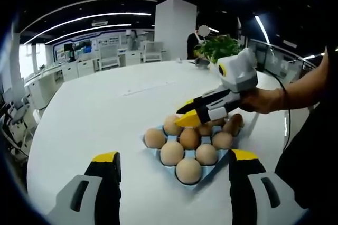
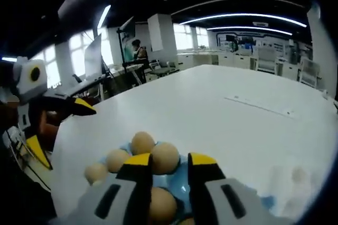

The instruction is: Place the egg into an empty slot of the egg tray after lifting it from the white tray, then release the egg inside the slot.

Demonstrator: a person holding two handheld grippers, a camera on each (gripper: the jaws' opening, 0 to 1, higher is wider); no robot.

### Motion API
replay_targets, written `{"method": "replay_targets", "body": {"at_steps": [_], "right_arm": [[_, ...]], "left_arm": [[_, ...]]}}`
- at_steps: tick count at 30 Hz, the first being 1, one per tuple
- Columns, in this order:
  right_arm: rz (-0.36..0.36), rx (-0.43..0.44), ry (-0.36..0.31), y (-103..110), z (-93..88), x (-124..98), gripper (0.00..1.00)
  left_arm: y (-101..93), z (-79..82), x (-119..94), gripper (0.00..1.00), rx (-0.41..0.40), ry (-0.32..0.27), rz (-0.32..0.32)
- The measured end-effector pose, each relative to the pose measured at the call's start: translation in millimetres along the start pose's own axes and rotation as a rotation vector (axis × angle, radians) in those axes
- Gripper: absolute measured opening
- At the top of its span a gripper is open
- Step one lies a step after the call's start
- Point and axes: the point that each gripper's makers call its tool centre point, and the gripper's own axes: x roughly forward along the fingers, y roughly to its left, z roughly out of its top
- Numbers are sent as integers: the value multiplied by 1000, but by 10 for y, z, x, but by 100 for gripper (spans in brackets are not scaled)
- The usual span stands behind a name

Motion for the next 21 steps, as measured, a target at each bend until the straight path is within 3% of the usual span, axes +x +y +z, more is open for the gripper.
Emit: {"method": "replay_targets", "body": {"at_steps": [4,10,21], "right_arm": [[-13,11,-11,-54,-10,-77,26],[-128,45,-65,-356,-6,-308,25],[-243,93,-51,-782,-198,-681,25]], "left_arm": [[-13,-1,2,84,2,2,-3],[-29,9,15,84,-2,0,-8],[-71,46,60,83,8,-1,-24]]}}
